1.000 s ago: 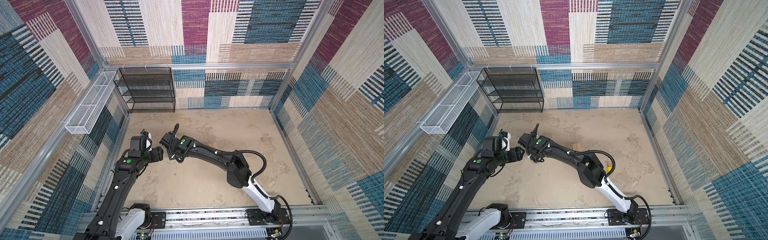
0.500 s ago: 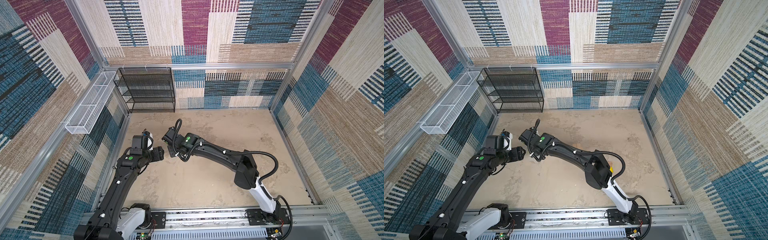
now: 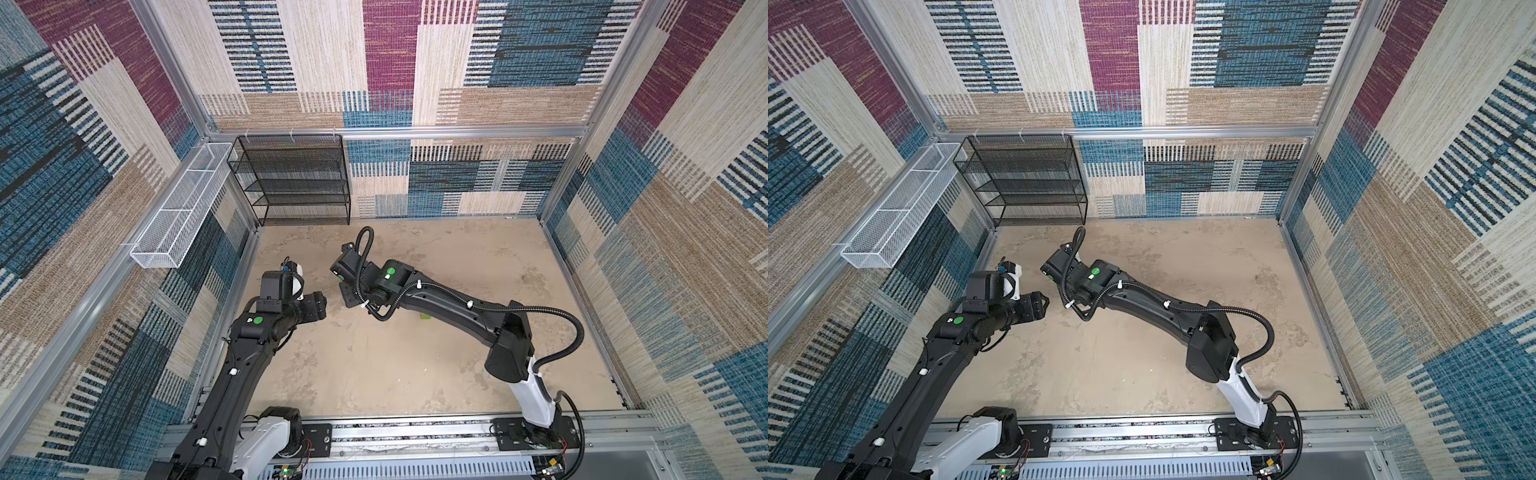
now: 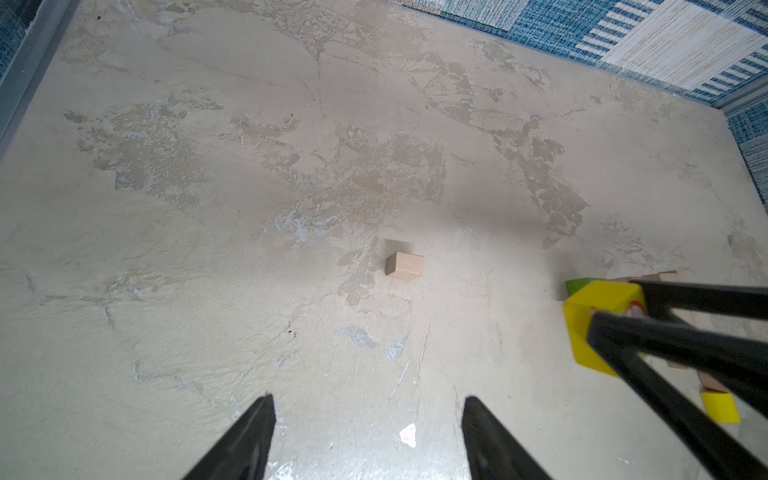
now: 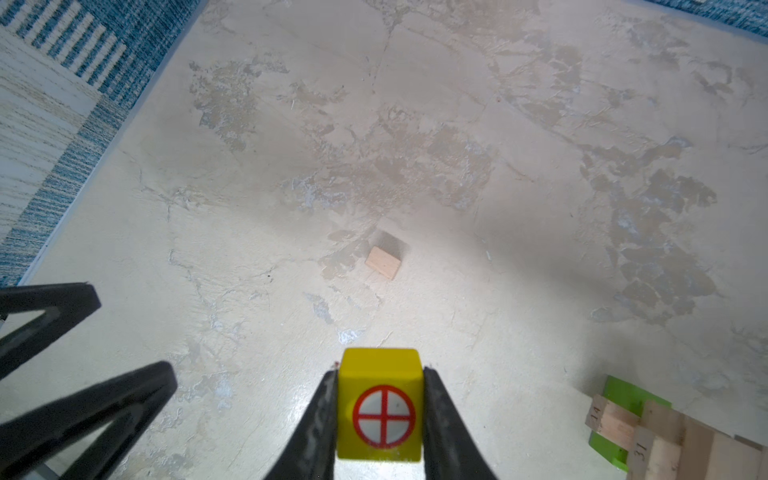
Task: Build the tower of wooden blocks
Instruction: 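Carry the yellow cube back toward the stack with the right gripper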
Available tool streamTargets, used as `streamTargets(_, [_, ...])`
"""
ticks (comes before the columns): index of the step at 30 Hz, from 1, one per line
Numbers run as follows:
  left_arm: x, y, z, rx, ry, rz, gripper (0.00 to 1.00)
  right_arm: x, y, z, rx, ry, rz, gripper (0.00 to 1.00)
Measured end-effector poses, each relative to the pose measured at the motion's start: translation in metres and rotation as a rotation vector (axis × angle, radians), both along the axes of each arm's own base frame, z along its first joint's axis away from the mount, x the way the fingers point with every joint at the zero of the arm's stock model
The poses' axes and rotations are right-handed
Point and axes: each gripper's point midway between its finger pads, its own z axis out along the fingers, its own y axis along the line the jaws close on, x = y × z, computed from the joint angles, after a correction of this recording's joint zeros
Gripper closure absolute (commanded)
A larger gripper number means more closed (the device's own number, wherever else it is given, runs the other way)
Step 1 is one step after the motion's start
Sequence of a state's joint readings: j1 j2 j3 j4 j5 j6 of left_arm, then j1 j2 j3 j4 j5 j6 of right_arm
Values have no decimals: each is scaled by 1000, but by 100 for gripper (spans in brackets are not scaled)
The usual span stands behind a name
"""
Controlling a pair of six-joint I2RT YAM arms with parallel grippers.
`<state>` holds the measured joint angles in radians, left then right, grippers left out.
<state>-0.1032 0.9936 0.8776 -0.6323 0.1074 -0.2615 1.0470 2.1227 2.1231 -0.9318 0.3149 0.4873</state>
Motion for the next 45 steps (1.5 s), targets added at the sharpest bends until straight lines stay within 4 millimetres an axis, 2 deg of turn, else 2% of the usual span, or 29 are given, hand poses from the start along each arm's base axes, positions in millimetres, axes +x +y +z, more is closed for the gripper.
streamTargets(9, [8,-4,9,-3,-13,-9,25,4,-24,17,15,-15,-25,100])
streamTargets(16, [13,-17,16,-25,-18,-28,25,17,-49,24,24,-22,-65,100])
streamTargets(21, [17,-42,22,-47,-15,-82,25,25,-73,29,37,-24,-104,100])
streamTargets(30, [20,-106,28,-61,-8,-224,25,30,-122,33,41,-21,-184,100])
streamTargets(37, [17,-147,26,-77,5,-306,25,20,-150,37,49,-22,-225,100])
streamTargets(41, [19,-168,27,-90,13,-338,26,11,-173,27,46,-5,-264,100])
streamTargets(45, [16,-183,28,-98,15,-367,25,8,-184,26,57,2,-289,100])
